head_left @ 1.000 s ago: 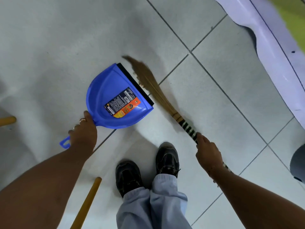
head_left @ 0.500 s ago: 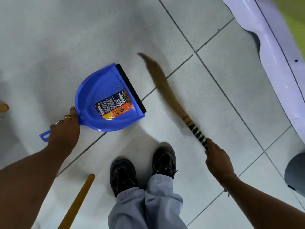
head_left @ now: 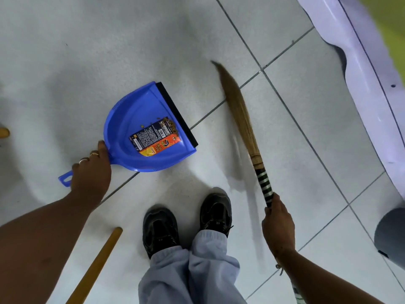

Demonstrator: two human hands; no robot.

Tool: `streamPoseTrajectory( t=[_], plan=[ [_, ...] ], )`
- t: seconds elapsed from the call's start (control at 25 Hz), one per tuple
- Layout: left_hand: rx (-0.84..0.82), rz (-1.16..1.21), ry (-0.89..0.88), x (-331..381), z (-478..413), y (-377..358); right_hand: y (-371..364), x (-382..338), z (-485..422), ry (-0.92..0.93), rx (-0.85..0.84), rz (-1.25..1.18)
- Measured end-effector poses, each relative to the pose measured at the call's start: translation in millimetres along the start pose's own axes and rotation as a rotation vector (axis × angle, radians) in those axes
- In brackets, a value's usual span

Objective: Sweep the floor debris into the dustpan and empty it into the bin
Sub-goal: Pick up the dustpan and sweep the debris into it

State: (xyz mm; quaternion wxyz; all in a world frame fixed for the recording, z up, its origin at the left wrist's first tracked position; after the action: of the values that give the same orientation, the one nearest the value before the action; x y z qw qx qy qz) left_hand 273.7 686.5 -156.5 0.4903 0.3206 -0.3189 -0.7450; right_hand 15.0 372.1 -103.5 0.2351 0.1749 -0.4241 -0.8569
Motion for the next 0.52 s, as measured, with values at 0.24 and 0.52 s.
streamPoseTrajectory(
  t=[0.24,0.52],
  plan=[
    [-0.007,-0.041,0.026,6.3,2.9,1.1,-26.4,-18.4,17.3,0.149,-0.247,0.076],
    [-0.075,0.307,0.145,38.8,60.9,62.5,46.5,-19.0,66.8,0.150,-0.077,-0.122]
  ],
)
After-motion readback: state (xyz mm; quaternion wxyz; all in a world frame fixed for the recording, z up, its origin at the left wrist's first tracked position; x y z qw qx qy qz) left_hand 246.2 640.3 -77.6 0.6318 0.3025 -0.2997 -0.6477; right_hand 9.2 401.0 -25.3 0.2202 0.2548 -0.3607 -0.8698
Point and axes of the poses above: each hand's wrist, its own z-axis away from the middle knuckle, its own y-axis out of the back of the hand, x = y × z, the point moved 3 cm from there along -z, towards the middle knuckle, and after that the axes turned 5 degrees about y, right-handed, at the moved point
